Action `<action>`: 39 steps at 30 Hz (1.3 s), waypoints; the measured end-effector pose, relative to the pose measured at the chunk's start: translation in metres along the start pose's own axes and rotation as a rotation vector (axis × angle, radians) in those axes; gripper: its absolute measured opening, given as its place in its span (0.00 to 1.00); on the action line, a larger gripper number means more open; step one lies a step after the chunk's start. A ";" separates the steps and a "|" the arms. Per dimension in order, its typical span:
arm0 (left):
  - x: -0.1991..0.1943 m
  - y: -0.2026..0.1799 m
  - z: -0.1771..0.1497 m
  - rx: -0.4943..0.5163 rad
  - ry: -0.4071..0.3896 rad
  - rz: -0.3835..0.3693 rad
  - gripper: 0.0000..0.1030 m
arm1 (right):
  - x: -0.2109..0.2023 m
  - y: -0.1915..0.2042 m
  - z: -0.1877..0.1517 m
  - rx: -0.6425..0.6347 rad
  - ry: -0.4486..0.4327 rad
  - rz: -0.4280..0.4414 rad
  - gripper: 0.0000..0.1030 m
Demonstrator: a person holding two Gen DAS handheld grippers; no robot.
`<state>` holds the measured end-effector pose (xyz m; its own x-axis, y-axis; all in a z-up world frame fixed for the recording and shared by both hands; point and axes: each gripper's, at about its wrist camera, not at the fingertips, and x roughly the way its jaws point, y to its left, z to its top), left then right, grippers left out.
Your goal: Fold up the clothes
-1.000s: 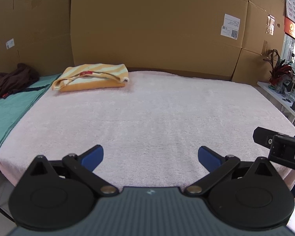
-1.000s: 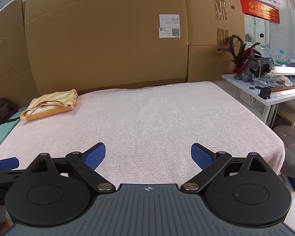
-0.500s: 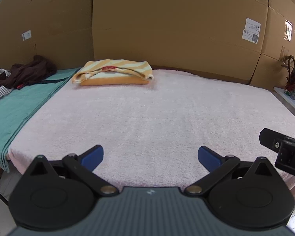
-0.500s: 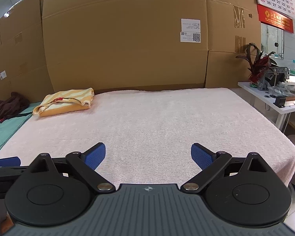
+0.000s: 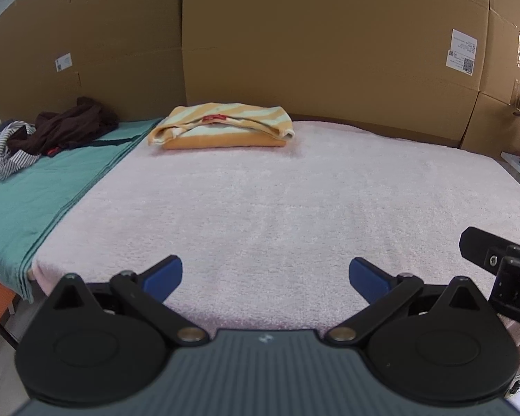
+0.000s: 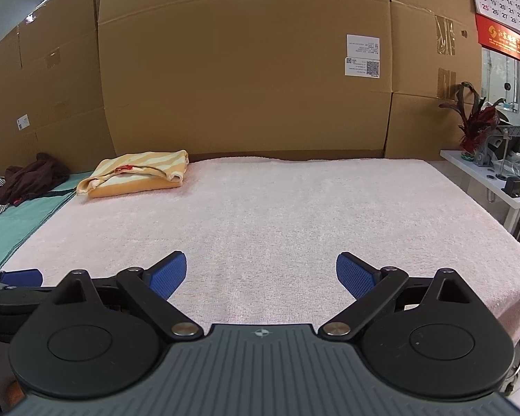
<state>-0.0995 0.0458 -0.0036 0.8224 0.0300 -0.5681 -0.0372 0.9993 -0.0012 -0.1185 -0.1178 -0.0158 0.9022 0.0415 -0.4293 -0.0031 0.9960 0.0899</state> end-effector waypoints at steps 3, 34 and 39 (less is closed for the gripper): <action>0.007 0.004 0.001 -0.005 0.016 0.006 0.99 | 0.006 0.004 -0.001 -0.001 0.006 0.014 0.93; 0.078 0.058 0.025 -0.074 0.101 0.114 0.99 | 0.081 0.052 0.013 -0.056 0.082 0.154 0.93; 0.085 0.068 0.033 -0.088 0.105 0.124 0.99 | 0.091 0.056 0.019 -0.045 0.089 0.166 0.93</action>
<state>-0.0137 0.1173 -0.0251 0.7445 0.1457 -0.6515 -0.1878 0.9822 0.0051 -0.0287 -0.0596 -0.0328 0.8458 0.2108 -0.4901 -0.1702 0.9772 0.1268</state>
